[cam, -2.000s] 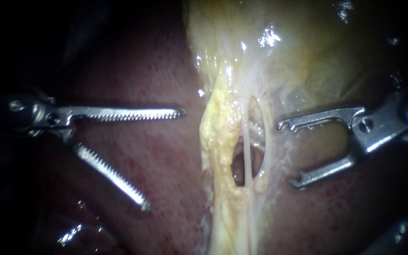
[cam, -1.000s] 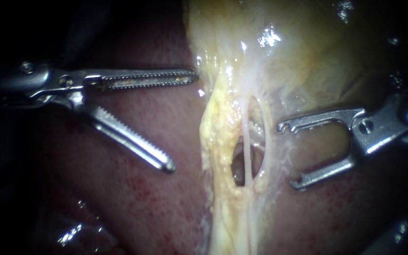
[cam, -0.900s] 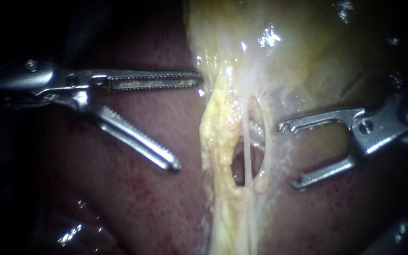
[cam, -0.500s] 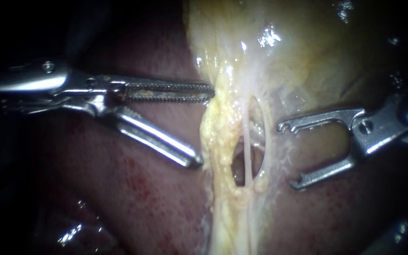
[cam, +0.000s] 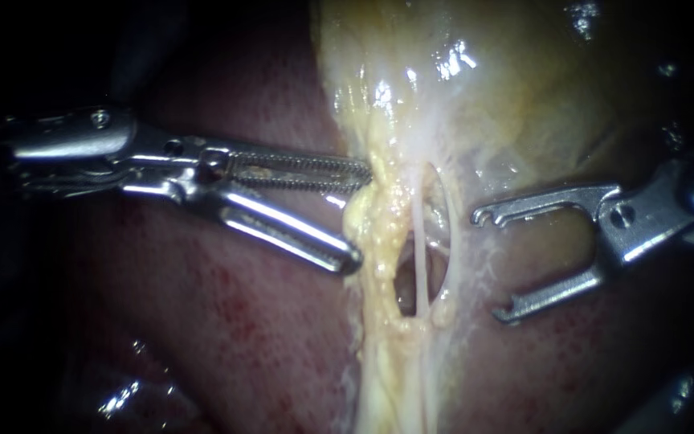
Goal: Grabbing gallbladder
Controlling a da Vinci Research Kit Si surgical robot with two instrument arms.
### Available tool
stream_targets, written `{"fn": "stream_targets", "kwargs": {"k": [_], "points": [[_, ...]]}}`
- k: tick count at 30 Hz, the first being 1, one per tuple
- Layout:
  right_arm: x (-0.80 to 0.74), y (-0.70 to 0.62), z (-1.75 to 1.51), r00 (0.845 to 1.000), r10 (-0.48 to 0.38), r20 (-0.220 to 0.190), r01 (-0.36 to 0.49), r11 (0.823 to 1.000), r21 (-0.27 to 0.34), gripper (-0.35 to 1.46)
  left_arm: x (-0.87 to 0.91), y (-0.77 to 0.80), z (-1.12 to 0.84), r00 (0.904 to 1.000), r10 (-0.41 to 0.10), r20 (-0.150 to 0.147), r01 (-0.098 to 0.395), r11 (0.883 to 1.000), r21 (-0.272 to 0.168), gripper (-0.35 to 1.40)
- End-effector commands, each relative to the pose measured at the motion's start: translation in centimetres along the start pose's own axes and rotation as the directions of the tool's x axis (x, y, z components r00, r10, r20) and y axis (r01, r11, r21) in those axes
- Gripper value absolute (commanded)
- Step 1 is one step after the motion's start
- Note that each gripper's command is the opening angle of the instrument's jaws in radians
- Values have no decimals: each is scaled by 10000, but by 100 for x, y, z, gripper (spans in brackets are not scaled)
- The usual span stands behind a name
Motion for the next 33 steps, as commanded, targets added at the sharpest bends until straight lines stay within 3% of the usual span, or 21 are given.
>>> {"fn": "stream_targets", "kwargs": {"k": [1,8,16,20,25,31,33], "points": [[0,0,0,10000,8,-1,-8,10000,-3,58,-1,0,0,10000,-38,-2,38,10000,-26,44],[0,0,0,10000,6,0,-6,10000,-3,58,-1,0,-1,9992,-392,22,393,9987,-315,37],[0,0,0,10000,4,-1,-4,10000,-1,58,-22,2,-19,9960,-819,366,862,9868,-1374,59],[-1,-1,-1,10000,61,1,-61,10000,1,58,-26,2,-24,9966,-693,450,763,9810,-1781,61],[-1,-1,-1,10000,61,1,-61,10000,1,58,-21,1,-20,9962,-771,408,828,9830,-1638,61],[-1,-1,-1,10000,61,1,-61,10000,2,58,-4,-9,-9,9976,-681,144,691,9942,-829,58],[-1,-1,-1,10000,60,1,-60,10000,2,58,-3,-15,-7,9978,-650,122,657,9948,-780,56]]}}
